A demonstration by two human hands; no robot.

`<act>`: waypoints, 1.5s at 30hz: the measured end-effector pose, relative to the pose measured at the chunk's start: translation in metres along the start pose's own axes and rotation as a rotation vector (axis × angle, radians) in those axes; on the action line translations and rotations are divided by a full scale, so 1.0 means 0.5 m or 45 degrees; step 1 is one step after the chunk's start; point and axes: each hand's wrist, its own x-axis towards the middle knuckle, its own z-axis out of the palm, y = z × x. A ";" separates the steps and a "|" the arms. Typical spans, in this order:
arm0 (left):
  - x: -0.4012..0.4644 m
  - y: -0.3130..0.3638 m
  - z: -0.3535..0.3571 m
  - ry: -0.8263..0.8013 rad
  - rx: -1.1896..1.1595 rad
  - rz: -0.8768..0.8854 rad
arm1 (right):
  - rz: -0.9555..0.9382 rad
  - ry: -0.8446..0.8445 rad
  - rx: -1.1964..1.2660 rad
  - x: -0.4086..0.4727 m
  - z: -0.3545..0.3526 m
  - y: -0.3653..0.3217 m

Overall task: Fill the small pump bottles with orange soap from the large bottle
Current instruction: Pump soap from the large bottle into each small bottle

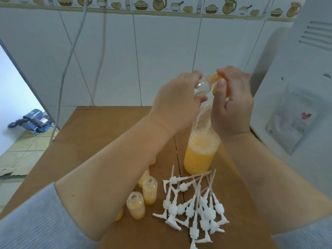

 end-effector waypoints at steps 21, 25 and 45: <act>0.021 0.014 -0.025 0.006 -0.011 -0.038 | 0.070 -0.084 0.017 0.039 -0.019 -0.022; 0.005 0.007 0.000 -0.003 -0.032 -0.042 | 0.054 -0.038 -0.046 0.006 -0.003 -0.006; 0.022 0.003 -0.017 -0.014 -0.052 -0.051 | 0.084 -0.115 0.015 0.038 -0.012 -0.012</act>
